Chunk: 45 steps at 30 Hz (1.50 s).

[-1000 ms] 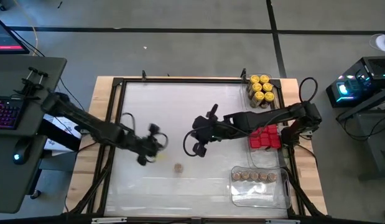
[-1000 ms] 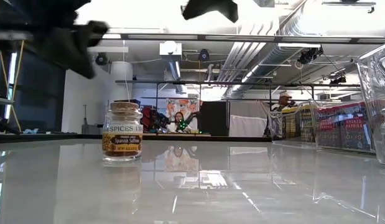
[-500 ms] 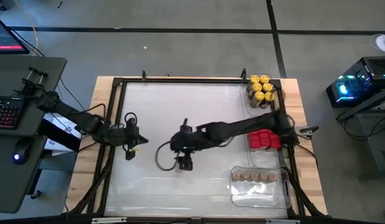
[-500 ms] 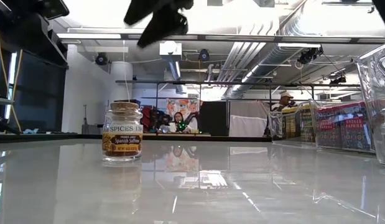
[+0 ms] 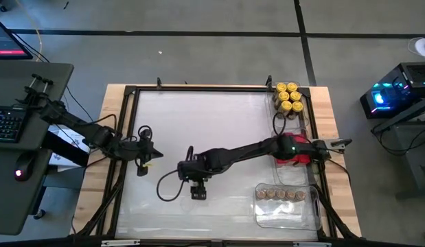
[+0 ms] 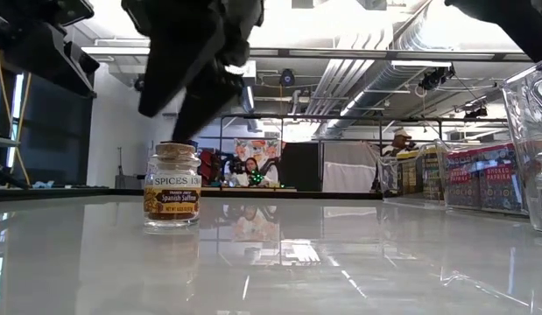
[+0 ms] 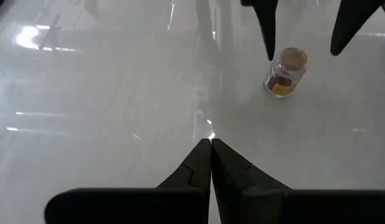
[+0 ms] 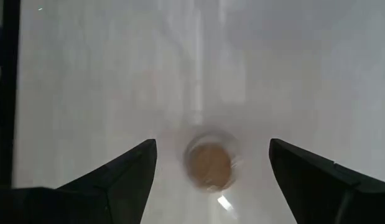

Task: Sort spices by type
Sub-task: Put the brown seasoning bottle into the bottom transparent bin

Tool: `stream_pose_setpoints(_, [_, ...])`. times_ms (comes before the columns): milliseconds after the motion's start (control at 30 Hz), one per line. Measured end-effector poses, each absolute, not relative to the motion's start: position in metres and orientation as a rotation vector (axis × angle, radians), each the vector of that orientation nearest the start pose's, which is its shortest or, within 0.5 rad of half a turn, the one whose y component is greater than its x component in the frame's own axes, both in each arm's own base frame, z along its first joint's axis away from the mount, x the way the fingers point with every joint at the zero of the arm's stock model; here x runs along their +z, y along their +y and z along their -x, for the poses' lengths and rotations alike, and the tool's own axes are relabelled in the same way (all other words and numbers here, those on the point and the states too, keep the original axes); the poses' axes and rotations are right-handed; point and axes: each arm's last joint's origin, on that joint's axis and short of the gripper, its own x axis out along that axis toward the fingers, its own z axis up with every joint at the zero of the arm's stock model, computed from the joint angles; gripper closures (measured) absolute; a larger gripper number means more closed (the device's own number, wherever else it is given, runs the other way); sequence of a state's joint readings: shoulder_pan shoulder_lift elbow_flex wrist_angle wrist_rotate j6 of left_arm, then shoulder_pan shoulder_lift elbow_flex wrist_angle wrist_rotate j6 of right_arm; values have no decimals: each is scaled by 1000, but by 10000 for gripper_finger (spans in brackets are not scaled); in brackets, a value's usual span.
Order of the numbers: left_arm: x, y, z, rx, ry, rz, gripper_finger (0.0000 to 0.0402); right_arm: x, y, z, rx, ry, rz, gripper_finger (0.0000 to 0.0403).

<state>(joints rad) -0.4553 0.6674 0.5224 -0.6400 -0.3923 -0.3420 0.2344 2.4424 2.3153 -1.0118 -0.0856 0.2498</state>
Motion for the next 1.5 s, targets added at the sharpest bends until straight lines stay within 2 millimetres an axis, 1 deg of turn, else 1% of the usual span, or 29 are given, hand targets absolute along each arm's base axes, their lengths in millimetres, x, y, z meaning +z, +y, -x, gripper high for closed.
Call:
stream_pose_setpoints(133, [224,-47,-122,52,713,-25,402,200,130,-493,143,1224,-166,96])
stream_pose_setpoints(267, [224,-47,-122,51,713,-26,402,194,135,-494,96,1199,-154,96])
stream_pose_setpoints(600, [224,-47,-122,60,709,-28,401,178,134,-497,32,1191,-99,100])
stream_pose_setpoints(667, [224,-47,-122,61,709,-28,402,177,134,-497,19,1189,-90,113])
stream_pose_setpoints(733, [224,-47,-122,62,709,-28,402,177,133,-497,17,1189,-85,137])
stream_pose_setpoints(900, [224,-47,-122,67,708,-29,402,177,132,-496,2,1194,-54,224])
stream_pose_setpoints(933, [224,-47,-122,71,706,-30,402,177,132,-496,-1,1193,-52,233])
stream_pose_setpoints(1033, [224,-46,-122,86,701,-36,402,178,131,-496,-19,1203,-71,231])
stream_pose_setpoints(1100, [225,-46,-123,88,698,-37,402,181,130,-492,-34,1241,-71,231])
stream_pose_setpoints(1200, [225,-47,-123,87,692,-33,401,198,127,-477,-64,1333,-45,231])
stream_pose_setpoints(1300, [226,-47,-124,94,681,-32,401,220,128,-455,-130,1425,-20,231])
stream_pose_setpoints(1367, [227,-46,-125,109,659,-28,402,233,132,-440,-168,1480,1,231])
stream_pose_setpoints(1433, [229,-46,-127,122,631,-23,402,248,138,-426,-204,1500,8,231])
stream_pose_setpoints(1500, [232,-46,-130,123,597,-28,402,268,145,-409,-247,1503,-13,231])
